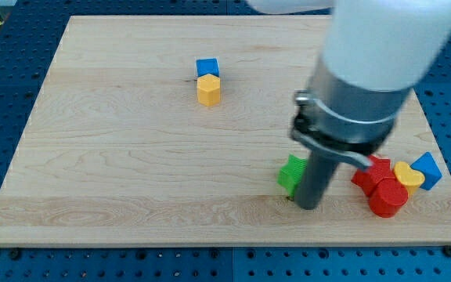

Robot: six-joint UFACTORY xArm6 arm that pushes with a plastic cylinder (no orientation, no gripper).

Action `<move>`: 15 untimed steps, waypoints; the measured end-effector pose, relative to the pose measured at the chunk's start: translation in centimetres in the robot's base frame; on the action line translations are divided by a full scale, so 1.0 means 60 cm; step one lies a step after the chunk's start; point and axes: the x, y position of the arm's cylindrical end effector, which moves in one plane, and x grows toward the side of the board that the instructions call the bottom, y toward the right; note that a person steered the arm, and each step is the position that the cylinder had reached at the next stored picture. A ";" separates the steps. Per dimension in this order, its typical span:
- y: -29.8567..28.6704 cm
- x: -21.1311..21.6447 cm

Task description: Slide the green star left a bit

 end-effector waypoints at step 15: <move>-0.213 -0.045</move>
